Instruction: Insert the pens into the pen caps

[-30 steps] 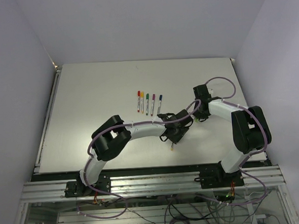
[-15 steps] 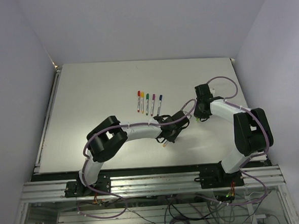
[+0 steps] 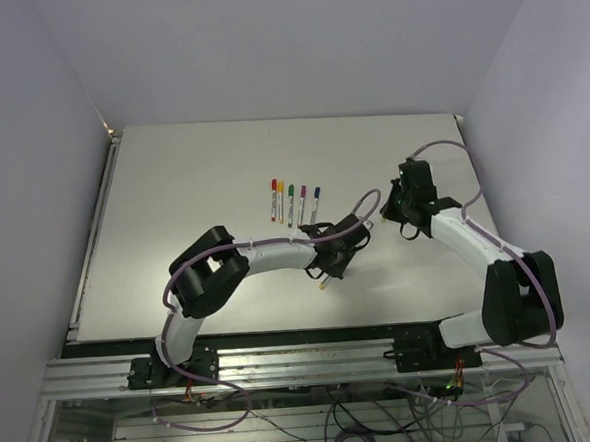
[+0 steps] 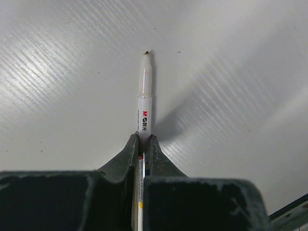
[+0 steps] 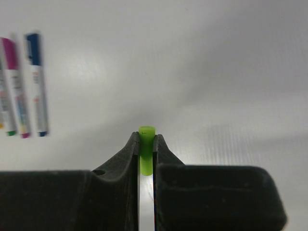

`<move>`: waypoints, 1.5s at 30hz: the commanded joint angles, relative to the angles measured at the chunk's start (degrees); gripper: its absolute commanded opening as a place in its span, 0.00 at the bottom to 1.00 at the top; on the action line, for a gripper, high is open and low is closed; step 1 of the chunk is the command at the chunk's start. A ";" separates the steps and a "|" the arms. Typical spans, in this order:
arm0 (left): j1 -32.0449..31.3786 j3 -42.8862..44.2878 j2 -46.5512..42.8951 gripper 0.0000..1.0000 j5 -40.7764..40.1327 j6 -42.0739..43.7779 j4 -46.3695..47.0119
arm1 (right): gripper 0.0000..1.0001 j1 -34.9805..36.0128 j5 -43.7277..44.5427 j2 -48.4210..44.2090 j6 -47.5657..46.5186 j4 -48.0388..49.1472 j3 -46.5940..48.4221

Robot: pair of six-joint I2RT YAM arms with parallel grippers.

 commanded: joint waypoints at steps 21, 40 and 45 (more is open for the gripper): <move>4.85 -11.16 -21.95 0.07 4.70 -3.15 27.77 | 0.00 -0.30 -5.47 -21.28 2.64 27.45 -7.73; 4.87 -19.31 -26.77 0.07 7.54 -7.14 48.24 | 0.00 -0.28 -14.61 -23.38 10.45 41.49 -11.42; 4.89 -19.03 -26.38 0.07 7.13 -7.23 48.06 | 0.00 -0.30 -17.46 -22.76 11.67 41.85 -11.42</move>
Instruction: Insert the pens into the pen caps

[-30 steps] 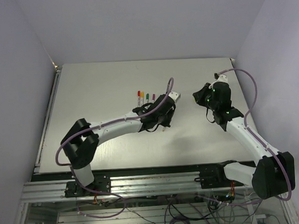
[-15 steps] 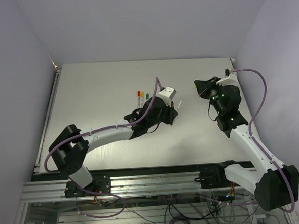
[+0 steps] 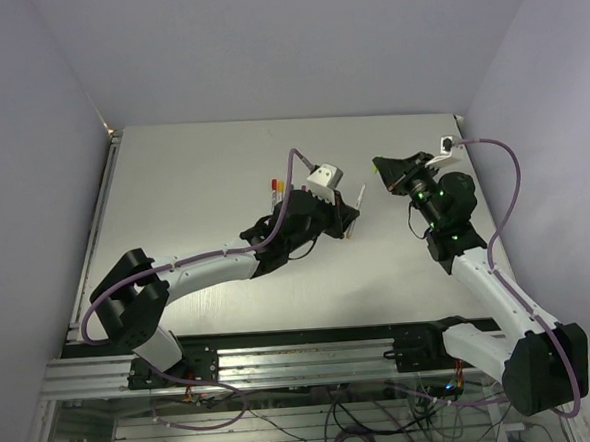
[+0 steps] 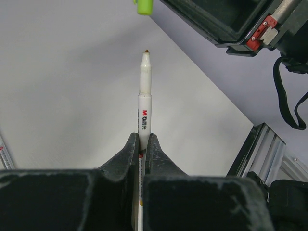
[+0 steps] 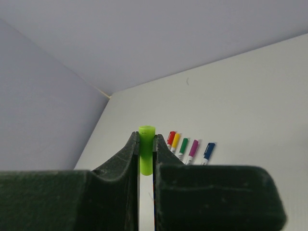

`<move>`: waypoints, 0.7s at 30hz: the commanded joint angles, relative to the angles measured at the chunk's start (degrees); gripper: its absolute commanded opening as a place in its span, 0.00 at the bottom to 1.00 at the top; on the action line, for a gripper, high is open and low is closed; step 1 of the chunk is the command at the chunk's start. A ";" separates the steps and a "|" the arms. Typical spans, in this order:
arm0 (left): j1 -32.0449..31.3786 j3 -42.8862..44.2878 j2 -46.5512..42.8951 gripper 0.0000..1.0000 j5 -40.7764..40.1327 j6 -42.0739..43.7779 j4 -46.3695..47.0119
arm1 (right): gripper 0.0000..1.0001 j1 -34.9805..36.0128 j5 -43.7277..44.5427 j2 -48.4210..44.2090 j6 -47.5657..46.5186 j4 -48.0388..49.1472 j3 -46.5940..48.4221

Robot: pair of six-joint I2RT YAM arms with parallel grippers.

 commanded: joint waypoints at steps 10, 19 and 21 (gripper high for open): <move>0.17 2.87 0.99 0.07 0.96 -0.66 2.42 | 0.00 -0.26 -7.88 0.98 3.38 4.48 -2.05; 0.17 3.69 1.92 0.07 0.72 -0.87 1.76 | 0.00 -0.26 -8.39 0.45 4.11 5.31 -2.92; 0.17 3.55 1.92 0.07 0.50 -0.94 1.71 | 0.00 -0.30 -8.42 0.47 4.00 5.22 -2.71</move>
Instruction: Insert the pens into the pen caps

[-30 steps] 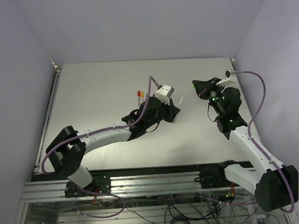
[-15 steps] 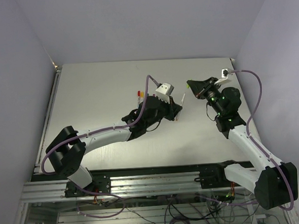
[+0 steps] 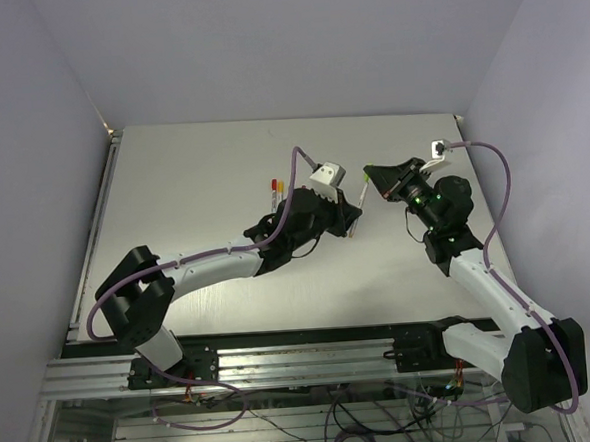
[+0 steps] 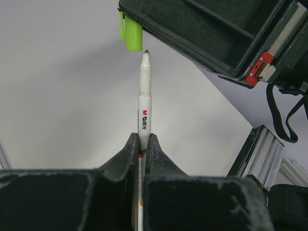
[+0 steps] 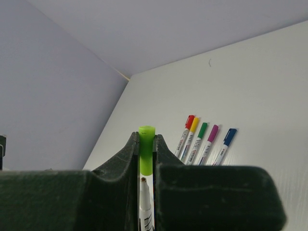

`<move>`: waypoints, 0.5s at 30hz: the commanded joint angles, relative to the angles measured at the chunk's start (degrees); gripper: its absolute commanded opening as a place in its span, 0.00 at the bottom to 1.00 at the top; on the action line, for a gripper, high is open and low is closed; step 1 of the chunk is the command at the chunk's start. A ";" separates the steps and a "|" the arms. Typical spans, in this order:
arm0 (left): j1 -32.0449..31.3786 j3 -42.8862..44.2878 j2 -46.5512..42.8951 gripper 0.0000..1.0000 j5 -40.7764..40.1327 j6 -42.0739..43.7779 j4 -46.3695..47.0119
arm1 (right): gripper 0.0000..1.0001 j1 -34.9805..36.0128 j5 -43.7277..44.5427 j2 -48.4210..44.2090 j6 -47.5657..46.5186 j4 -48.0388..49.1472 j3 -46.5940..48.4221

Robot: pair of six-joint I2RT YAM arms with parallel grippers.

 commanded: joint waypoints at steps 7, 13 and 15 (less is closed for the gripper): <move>0.20 1.68 -0.28 0.07 -0.58 -0.42 1.45 | 0.00 -0.26 -0.34 -1.13 0.07 1.85 -0.30; 0.25 1.24 -0.57 0.07 -0.44 -0.59 1.24 | 0.00 -0.26 0.44 -1.52 -0.36 1.50 -0.09; 0.25 1.11 -0.62 0.07 -0.36 -0.71 1.10 | 0.00 -0.30 0.71 -1.67 -0.37 1.55 -0.13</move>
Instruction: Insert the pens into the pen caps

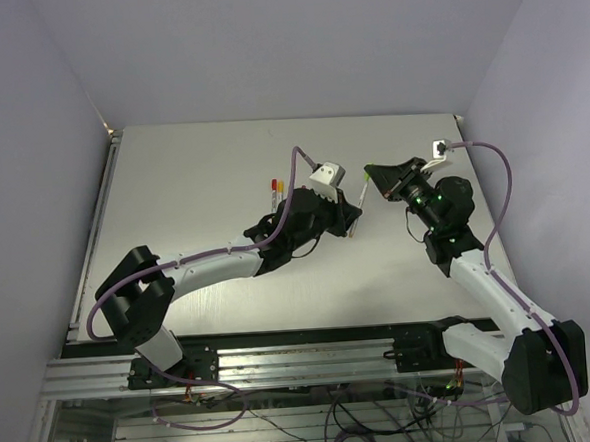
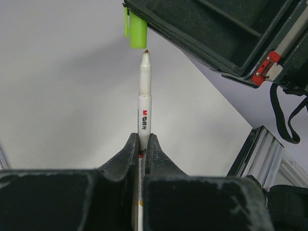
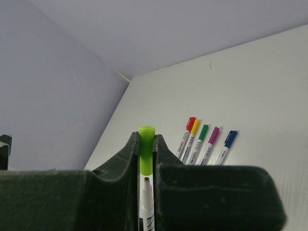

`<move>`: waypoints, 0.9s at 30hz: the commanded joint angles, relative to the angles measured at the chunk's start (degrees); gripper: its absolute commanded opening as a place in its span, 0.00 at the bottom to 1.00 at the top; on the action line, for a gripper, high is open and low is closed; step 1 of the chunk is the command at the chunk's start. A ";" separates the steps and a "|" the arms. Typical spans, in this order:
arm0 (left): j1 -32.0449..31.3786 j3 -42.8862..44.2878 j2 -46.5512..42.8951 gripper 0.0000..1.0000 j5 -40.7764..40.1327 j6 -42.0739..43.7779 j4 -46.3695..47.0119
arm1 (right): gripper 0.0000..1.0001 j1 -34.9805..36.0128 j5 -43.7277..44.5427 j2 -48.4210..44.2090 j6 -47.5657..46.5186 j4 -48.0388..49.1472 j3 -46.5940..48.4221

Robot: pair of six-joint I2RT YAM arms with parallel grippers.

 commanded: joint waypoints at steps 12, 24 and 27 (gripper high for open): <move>0.23 0.18 -1.63 0.07 -1.70 -1.06 0.59 | 0.00 -0.26 0.34 -1.62 -0.65 0.88 -0.25; 0.23 0.59 -1.08 0.07 -2.00 -1.07 0.71 | 0.00 -0.27 -1.05 -1.57 -0.66 0.19 -0.41; 0.28 0.92 -0.83 0.07 -1.87 -1.18 0.90 | 0.00 -0.26 -1.76 -1.53 -0.49 -0.05 -0.61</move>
